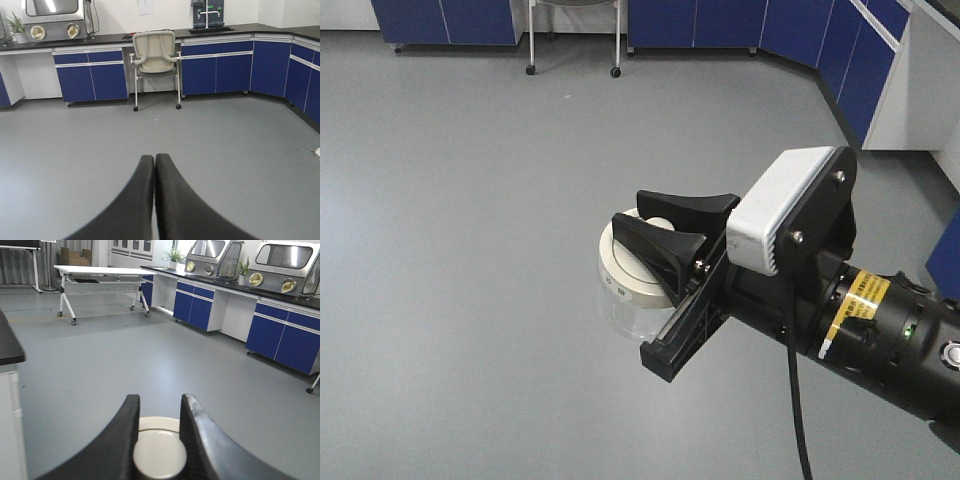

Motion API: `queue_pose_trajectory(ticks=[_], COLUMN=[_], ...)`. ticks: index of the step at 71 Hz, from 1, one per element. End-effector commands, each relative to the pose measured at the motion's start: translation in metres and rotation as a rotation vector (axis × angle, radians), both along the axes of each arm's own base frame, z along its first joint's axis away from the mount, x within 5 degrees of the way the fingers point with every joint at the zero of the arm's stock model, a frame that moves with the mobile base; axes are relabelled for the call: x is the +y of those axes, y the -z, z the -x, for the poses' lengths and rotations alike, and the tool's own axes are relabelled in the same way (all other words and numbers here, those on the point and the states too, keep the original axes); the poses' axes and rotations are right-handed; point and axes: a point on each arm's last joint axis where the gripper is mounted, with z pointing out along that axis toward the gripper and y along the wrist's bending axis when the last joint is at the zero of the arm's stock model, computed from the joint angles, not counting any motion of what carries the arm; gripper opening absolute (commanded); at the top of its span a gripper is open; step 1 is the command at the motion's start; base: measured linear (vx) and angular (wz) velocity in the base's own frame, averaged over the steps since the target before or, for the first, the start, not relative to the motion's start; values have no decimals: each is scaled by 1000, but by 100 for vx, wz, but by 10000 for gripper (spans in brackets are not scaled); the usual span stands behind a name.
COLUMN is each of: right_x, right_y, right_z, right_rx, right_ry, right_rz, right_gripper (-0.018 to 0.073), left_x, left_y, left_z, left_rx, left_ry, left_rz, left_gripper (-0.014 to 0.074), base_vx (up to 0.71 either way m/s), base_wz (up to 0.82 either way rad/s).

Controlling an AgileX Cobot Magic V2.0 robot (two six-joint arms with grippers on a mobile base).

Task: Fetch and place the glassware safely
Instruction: 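Turn the base toward the blue benches, jar held in right gripper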

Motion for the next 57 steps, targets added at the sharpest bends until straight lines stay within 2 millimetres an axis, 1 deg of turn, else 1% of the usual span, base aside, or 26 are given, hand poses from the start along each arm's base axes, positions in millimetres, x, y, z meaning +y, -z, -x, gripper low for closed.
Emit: queue_pose_trajectory(ticks=[1, 57], right_x=[0, 0], right_y=[-25, -25], right_z=[4, 4], right_rx=[-89, -89], right_ry=[-35, -35], right_rz=[-112, -112], right_gripper=[-4, -4], left_x=[-1, -1], left_y=[-15, -15], left_z=[0, 0], left_rx=[-91, -91], left_ry=[12, 12], left_rz=[13, 13], left_gripper=[-7, -7], base_vx=[60, 58], base_wz=[-2, -1])
